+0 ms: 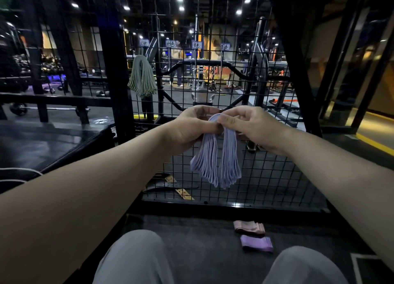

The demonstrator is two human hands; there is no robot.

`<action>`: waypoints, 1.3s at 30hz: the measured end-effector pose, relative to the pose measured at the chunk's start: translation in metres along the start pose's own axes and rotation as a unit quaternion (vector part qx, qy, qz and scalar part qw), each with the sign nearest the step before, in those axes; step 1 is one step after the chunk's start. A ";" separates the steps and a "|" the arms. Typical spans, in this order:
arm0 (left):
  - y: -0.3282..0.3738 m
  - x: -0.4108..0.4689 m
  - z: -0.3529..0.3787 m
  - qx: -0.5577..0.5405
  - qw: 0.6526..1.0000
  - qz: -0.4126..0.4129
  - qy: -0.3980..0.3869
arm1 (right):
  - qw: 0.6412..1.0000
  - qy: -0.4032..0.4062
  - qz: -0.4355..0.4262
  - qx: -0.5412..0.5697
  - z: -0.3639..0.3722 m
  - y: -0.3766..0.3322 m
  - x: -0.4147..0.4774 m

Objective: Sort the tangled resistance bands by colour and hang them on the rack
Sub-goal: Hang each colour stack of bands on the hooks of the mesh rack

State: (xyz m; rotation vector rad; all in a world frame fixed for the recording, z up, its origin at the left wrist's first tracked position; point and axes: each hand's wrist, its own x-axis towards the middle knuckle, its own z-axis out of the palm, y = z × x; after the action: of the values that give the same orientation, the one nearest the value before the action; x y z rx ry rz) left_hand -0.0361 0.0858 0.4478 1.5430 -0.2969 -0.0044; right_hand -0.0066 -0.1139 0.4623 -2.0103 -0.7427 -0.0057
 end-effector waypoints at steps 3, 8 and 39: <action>0.002 -0.003 0.002 -0.007 1.000 0.003 -0.006 | 1.000 -0.022 -0.006 0.014 -0.002 -0.003 0.001; 0.010 -0.007 0.001 0.004 1.000 0.001 -0.012 | 0.998 -0.065 0.011 0.016 -0.003 -0.008 -0.002; -0.024 -0.040 0.003 -0.063 0.995 0.023 -0.070 | 0.989 0.050 -0.048 0.129 -0.003 -0.035 -0.016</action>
State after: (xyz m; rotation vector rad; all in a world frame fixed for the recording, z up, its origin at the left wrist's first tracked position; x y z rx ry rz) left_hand -0.0707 0.0892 0.4169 1.4130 -0.4356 -0.0927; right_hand -0.0358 -0.1119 0.4867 -1.7142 -0.7351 -0.0635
